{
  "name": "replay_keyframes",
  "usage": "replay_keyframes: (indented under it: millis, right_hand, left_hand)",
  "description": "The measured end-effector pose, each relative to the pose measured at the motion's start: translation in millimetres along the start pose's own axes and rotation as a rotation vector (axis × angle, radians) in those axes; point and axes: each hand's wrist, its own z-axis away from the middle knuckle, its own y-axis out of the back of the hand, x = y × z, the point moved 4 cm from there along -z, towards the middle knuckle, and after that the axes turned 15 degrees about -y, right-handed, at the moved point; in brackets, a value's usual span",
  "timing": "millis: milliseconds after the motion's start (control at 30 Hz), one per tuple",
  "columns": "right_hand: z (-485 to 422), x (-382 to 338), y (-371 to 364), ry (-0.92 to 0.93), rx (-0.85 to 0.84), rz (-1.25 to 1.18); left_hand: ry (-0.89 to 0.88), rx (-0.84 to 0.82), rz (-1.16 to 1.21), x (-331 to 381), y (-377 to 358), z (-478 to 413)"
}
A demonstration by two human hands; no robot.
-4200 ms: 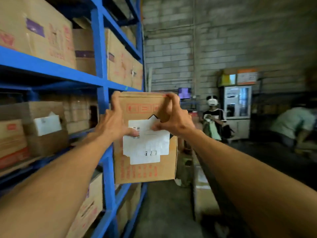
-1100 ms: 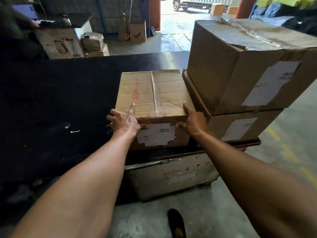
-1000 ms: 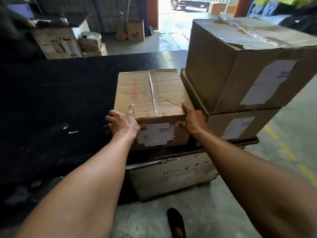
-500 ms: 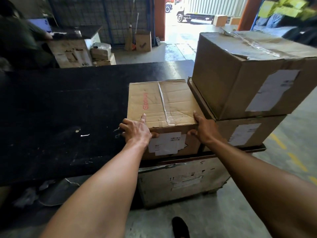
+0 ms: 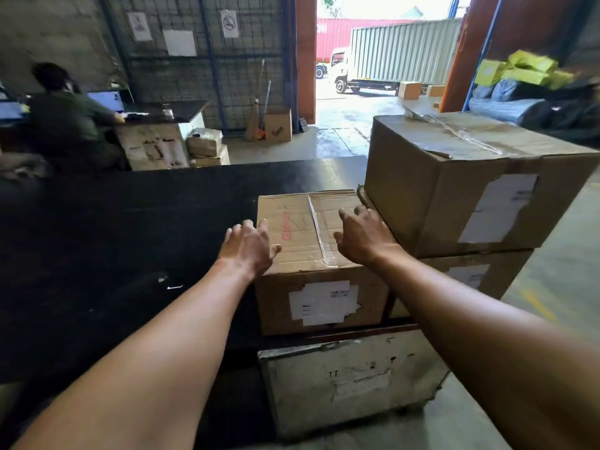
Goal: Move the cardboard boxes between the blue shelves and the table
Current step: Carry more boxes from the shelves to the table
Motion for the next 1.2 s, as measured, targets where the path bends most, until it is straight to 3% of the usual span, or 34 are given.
replay_keyframes:
  millis: [133,333,500,700,900,1200]
  right_hand:
    - [-11,-50,29,0.141,0.100,-0.108]
    - [-28,-136,57,0.402,0.151,-0.226]
    - [-36,-216,75,0.634,0.105,-0.299]
    - [-1,-293,85,0.909,0.002,-0.355]
    - [101,-349,82,1.229,-0.166,-0.459]
    - [351,-367,122,1.756,-0.339,-0.564]
  left_hand:
    - [-0.009,0.224,-0.071,-27,62,3]
    - [0.096,0.358,-0.204,-78,129,21]
    - [0.290,0.364,-0.300,-121,165,53]
    - [0.661,0.327,-0.366,-141,189,126]
    - [1.006,0.266,-0.497,-108,202,239]
    - [1.495,0.050,-0.805,14,271,450]
